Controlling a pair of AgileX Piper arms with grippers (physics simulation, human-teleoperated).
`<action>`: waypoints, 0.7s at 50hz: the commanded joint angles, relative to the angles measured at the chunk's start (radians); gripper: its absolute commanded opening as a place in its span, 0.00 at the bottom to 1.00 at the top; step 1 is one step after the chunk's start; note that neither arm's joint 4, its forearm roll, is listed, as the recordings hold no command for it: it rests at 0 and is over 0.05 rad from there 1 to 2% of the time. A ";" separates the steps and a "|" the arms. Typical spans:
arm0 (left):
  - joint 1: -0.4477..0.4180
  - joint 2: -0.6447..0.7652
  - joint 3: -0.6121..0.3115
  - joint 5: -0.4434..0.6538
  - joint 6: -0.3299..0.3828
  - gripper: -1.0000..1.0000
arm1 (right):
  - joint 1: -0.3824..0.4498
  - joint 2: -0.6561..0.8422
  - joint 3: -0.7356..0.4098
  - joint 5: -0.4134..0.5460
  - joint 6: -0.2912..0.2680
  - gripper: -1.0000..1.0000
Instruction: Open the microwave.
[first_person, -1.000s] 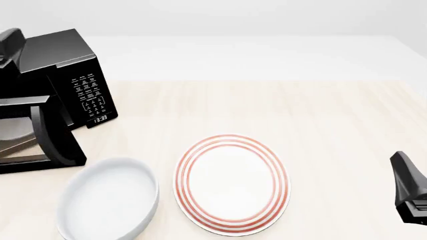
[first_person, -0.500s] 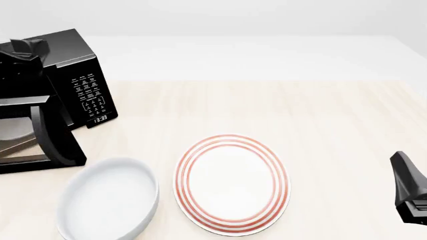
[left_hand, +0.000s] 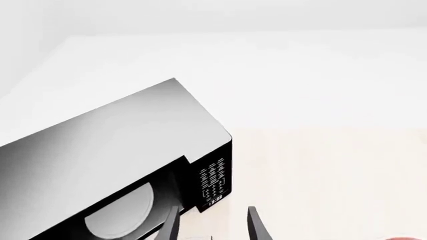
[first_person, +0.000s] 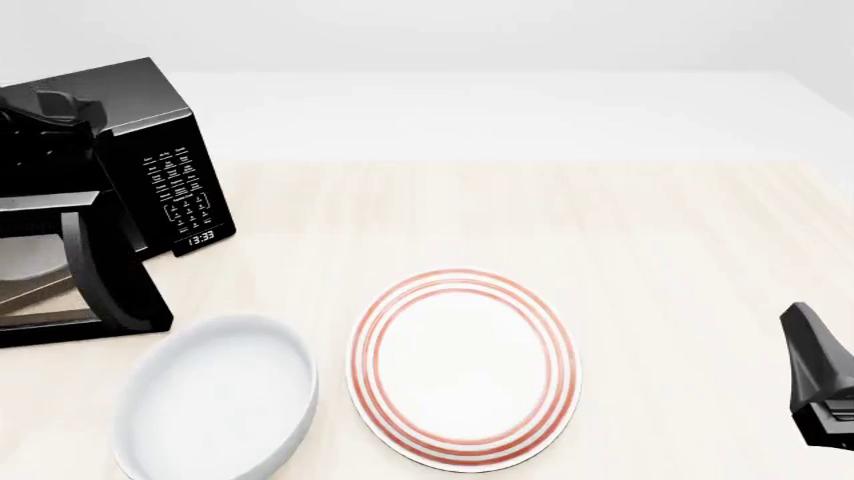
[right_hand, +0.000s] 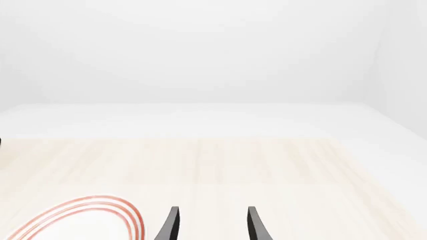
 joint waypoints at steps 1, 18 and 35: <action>0.024 0.026 -0.006 0.015 -0.013 1.00 | 0.000 0.000 0.000 0.000 0.000 1.00; 0.042 0.125 -0.068 0.038 -0.005 1.00 | 0.000 0.000 0.000 0.000 0.000 1.00; 0.070 0.189 -0.120 0.103 0.032 1.00 | 0.000 0.000 0.000 0.000 0.000 1.00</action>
